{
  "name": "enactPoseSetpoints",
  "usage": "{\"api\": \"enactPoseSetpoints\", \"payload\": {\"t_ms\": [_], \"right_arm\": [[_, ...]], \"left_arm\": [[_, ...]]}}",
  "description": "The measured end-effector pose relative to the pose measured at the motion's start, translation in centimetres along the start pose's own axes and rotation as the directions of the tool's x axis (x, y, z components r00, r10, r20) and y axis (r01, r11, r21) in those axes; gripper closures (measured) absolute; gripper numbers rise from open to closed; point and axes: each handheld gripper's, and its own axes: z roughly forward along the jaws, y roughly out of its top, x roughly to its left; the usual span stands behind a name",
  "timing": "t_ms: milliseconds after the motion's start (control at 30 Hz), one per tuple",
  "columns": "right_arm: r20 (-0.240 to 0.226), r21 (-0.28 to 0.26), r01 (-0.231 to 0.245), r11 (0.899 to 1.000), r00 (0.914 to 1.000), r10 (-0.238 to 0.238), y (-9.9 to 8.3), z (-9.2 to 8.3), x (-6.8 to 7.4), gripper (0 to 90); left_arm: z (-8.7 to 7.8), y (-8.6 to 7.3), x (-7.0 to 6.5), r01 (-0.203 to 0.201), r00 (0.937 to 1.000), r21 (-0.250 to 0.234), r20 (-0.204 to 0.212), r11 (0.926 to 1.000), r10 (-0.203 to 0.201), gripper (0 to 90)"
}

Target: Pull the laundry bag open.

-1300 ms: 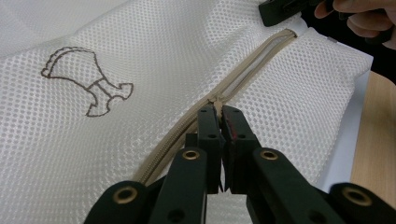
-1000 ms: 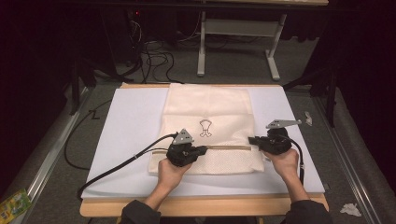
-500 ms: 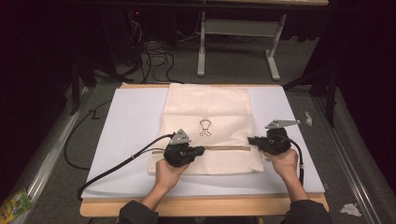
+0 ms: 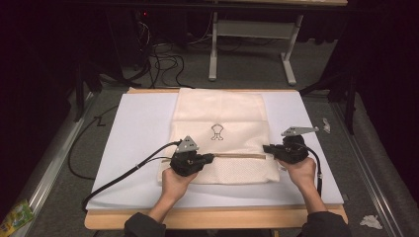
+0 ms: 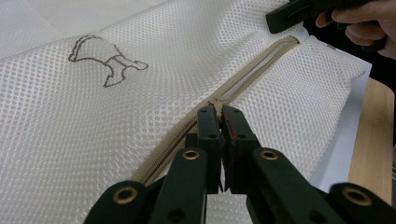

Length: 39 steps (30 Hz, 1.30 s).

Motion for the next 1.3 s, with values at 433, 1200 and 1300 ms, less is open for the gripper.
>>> {"api": "enactPoseSetpoints", "payload": {"t_ms": [433,1200,1300], "right_arm": [[-0.005,-0.006,-0.013,1.000,0.9999,0.013,0.0,0.0,-0.2,88.3],[-0.006,-0.010,-0.009,1.000,0.9999,0.009,0.0,-0.2,-0.3,88.3],[-0.019,-0.008,-0.014,1.000,0.9997,0.014,0.0,-0.1,-0.4,88.2]], "left_arm": [[-0.7,-0.2,0.3,0.004,0.9999,-0.003,-0.013,1.0000,-0.004,87.2],[-2.0,-0.8,1.0,0.018,0.9995,-0.014,-0.027,0.9997,-0.019,87.2],[-2.2,-0.8,1.0,0.016,0.9994,-0.016,-0.030,0.9997,-0.017,87.2]]}}
